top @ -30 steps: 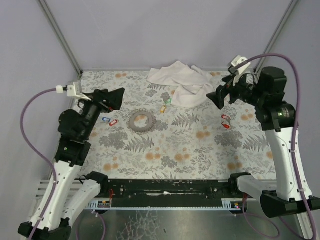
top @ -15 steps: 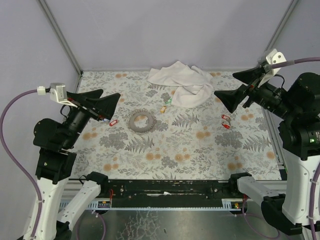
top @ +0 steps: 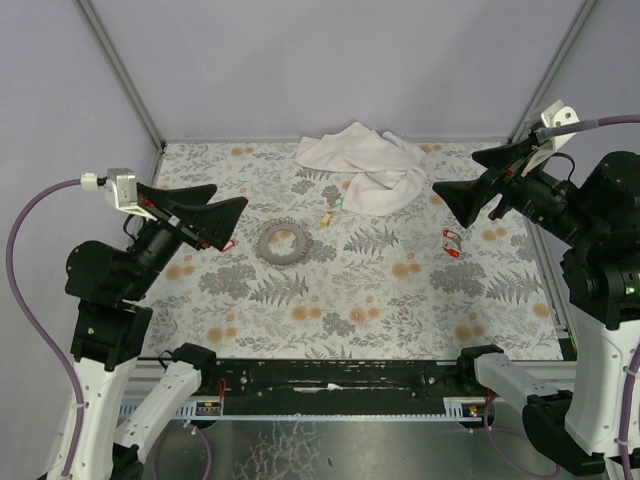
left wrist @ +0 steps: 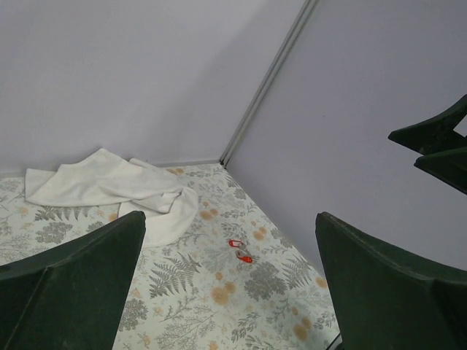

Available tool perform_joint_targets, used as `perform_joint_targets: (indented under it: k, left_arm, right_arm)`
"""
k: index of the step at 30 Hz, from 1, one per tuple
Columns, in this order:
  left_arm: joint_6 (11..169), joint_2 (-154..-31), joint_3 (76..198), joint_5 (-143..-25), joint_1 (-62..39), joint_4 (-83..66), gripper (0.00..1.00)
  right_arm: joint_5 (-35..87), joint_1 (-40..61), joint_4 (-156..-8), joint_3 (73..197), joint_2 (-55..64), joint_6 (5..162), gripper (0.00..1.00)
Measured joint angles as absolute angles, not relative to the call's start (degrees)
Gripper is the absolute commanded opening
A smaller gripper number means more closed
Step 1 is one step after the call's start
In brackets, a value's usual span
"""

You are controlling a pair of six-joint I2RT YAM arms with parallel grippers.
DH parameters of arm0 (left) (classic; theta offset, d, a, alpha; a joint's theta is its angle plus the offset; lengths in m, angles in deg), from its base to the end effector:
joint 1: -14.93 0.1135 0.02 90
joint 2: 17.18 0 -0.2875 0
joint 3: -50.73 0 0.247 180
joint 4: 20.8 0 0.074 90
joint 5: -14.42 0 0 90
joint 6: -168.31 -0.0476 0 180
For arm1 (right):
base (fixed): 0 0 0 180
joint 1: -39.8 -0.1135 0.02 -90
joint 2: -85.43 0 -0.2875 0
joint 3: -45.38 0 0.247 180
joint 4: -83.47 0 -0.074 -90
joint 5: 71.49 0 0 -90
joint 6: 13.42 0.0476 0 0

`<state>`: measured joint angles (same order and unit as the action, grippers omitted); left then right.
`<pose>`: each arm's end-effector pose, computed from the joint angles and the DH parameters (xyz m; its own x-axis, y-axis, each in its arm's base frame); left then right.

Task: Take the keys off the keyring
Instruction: Reset both arms

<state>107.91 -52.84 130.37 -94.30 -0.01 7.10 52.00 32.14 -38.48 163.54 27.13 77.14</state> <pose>0.0720 -0.0350 0.4856 -0.0351 -0.4748 -0.8794 0.6036 0.6913 -0.3973 0.1021 0.0402 0.5753 0.0249 0.0116 -0.9996 -0.6580 0.7529 -0.0077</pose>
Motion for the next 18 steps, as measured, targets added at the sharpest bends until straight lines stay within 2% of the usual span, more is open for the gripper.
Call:
perform_joint_targets:
  k: [18]
  left_arm:
    - [109.5, -53.3, 125.9, -97.0, 0.0, 3.6, 1.0]
  right_arm:
    - [52.6, 32.2, -35.4, 164.2, 26.8, 71.7, 0.99]
